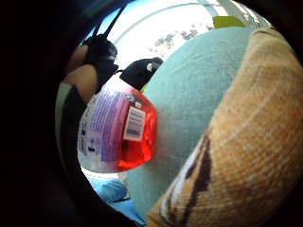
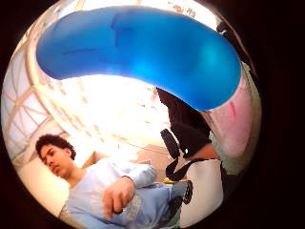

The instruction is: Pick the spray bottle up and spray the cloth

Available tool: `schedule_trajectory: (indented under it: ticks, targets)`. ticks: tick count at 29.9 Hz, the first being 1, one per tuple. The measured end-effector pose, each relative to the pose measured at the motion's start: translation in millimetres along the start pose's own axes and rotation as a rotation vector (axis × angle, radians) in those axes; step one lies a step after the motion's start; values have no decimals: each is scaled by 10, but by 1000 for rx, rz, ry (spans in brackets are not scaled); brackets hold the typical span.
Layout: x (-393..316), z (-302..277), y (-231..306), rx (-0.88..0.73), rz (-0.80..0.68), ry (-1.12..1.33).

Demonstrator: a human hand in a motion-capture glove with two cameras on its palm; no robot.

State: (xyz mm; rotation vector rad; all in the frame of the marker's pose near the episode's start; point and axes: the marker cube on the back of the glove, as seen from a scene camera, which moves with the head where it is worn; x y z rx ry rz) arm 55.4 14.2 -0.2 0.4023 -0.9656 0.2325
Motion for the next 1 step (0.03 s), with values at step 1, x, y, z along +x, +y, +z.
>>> schedule_trajectory:
  ticks: [1]
  targets:
    - [1, 1, 10, 0, 0, 1]
